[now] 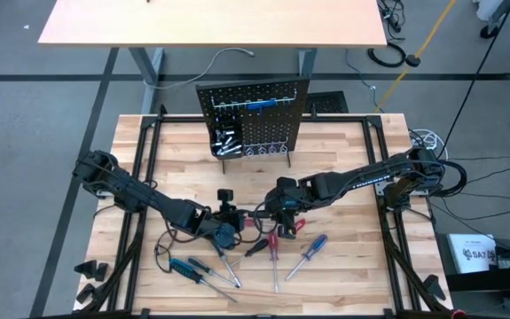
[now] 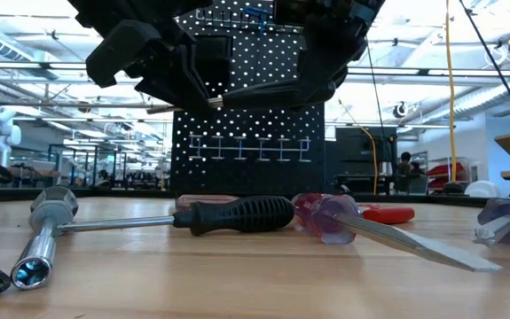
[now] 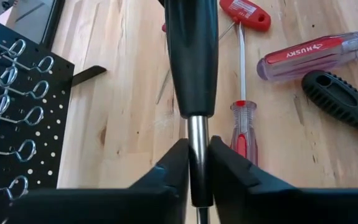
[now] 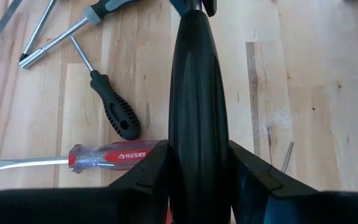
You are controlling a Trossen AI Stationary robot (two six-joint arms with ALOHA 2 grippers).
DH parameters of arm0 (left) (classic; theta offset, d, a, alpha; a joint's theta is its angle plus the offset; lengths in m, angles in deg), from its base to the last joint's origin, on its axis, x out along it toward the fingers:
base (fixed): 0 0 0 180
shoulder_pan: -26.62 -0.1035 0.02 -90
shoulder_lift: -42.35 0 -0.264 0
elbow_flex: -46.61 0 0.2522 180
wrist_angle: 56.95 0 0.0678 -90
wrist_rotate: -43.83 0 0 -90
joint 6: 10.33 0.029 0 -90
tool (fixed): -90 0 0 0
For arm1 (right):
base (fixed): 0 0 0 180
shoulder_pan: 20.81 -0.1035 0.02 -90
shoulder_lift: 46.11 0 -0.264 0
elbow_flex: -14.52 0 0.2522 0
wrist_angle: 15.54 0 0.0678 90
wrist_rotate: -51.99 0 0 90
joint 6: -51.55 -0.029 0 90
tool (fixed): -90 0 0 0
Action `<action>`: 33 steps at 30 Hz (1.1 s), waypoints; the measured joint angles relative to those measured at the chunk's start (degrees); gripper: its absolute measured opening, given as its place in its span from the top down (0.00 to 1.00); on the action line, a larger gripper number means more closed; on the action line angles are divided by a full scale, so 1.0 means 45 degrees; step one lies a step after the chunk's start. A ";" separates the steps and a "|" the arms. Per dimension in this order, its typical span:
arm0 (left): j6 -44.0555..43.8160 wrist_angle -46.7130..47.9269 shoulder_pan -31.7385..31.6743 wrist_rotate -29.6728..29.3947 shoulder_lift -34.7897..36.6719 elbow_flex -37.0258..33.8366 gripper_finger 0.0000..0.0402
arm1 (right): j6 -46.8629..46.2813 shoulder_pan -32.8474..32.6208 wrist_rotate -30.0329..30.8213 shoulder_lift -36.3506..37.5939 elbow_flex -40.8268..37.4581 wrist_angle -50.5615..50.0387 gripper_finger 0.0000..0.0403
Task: Hang tools onto peg board
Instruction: Hang the black screwdriver on the pegboard
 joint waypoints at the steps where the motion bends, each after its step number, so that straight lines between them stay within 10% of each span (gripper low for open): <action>1: -0.0014 -0.0004 0.0002 -0.0019 0.0000 0.0000 0.90 | -0.0014 0.0000 0.0002 0.0000 0.0000 -0.0009 0.73; 10: -0.0082 -0.0024 0.0005 -0.0058 0.0000 0.0000 0.94 | 0.0049 0.0015 -0.0342 0.0000 0.0000 -0.0022 0.71; 17: -0.0193 0.0104 0.0017 -0.0101 0.0105 -0.0015 0.94 | -0.0306 0.0034 -0.0453 0.0826 0.0018 -0.1208 0.27; 23: -0.0642 0.0663 0.0015 -0.0435 0.0634 -0.0194 0.94 | -0.0670 -0.0599 0.2235 0.2995 -0.0125 -0.2121 0.13; 29: -0.1296 0.0369 0.0323 -0.1144 0.2620 -0.1509 0.94 | -0.1902 -0.1743 0.5252 0.5735 -0.2935 -0.0586 0.13; 33: -0.0244 -0.3080 0.0648 -0.1134 0.4335 -0.3133 0.94 | -0.2627 -0.2113 0.5635 0.7426 -0.6535 0.4339 0.13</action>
